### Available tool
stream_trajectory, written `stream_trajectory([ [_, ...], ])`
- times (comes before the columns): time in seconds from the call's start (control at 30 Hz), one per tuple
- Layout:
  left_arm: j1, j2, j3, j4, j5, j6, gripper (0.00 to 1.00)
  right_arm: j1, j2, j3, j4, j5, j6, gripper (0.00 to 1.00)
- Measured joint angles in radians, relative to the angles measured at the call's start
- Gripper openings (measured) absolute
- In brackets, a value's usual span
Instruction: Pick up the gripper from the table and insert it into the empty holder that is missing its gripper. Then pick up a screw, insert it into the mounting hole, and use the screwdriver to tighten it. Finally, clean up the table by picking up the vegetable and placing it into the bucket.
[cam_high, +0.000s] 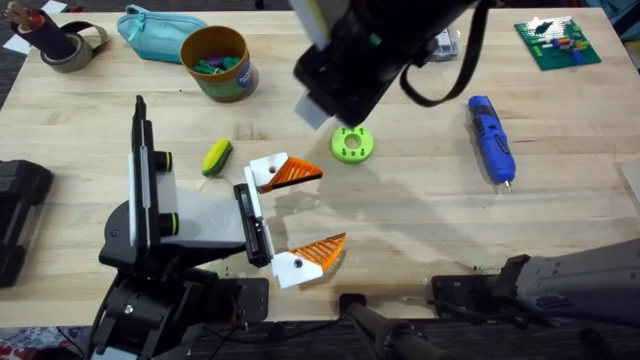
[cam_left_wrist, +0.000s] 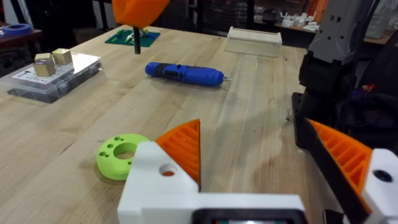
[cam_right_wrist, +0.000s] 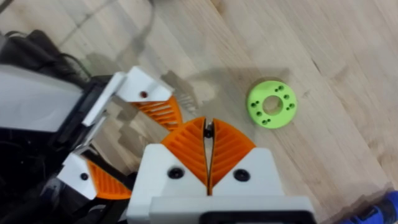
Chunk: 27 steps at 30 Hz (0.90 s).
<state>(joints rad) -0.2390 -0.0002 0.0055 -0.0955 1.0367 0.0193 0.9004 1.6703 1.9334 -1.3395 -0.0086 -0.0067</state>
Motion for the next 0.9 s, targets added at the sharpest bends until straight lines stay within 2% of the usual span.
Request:
stream_trajectory([
  [0.2,0.000,0.000,0.000,0.001,0.000,-0.001,0.990,0.013,0.003,0.006,0.006,-0.008,-0.002,0.012],
  [0.57,0.000,0.000,0.000,0.001,0.000,-0.001,0.990,0.133,0.003,0.010,0.117,-0.008,-0.001,0.012],
  [0.9,0.000,0.000,0.000,0.001,0.000,-0.001,0.990,0.190,0.003,0.010,0.132,-0.083,-0.036,0.012],
])
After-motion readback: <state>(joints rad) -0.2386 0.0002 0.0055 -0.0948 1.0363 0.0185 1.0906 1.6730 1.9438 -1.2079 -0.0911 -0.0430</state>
